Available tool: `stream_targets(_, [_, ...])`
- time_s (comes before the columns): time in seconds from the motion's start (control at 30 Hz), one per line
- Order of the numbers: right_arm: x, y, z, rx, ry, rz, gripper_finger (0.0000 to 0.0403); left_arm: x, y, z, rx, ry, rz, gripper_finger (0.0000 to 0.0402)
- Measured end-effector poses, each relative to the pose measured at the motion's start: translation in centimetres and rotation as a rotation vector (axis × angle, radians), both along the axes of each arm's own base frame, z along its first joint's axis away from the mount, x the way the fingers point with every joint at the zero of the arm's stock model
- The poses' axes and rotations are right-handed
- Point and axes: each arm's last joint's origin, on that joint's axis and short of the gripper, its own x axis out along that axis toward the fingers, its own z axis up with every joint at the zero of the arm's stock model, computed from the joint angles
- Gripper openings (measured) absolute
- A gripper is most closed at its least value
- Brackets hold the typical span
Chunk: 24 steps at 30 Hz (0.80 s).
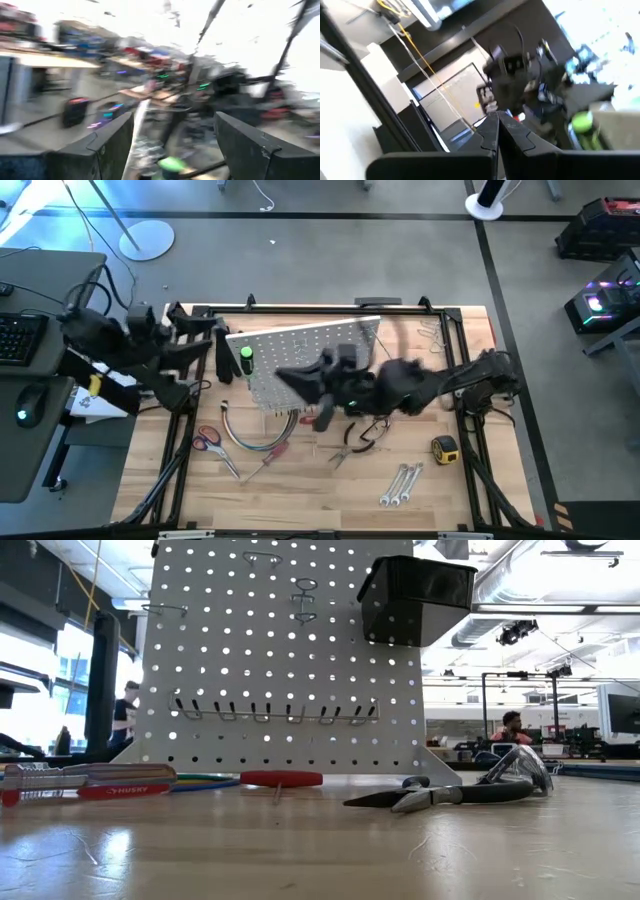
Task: Hang tools onto peg board
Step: Hang the red screwdriver on the peg board
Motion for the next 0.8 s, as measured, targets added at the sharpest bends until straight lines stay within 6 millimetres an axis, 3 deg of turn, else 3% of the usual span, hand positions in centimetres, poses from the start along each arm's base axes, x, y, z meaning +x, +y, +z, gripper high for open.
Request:
stream_targets(0.13, [-3.1, 0.2, 2.5, -0.098, 0.003, -0.024, 0.0000, -0.6, -0.3, 1.0, -0.032, -0.072, -0.177, 0.0268])
stream_targets(0.4, [-7.0, 2.7, 3.7, -0.224, 0.107, 0.000, 0.0000, -0.4, -2.5, 0.9, -0.093, -0.069, -0.441, 0.0268])
stream_targets(0.63, [-8.4, 5.4, 3.1, -0.226, 0.177, -0.064, 0.0000, 1.4, -7.5, -0.6, -0.185, 0.072, -0.599, 0.0268])
stream_targets(0.8, [-8.8, 5.9, 3.0, -0.206, 0.203, -0.129, 0.0000, 1.5, -11.2, -3.8, -0.285, 0.347, -0.652, 0.0268])
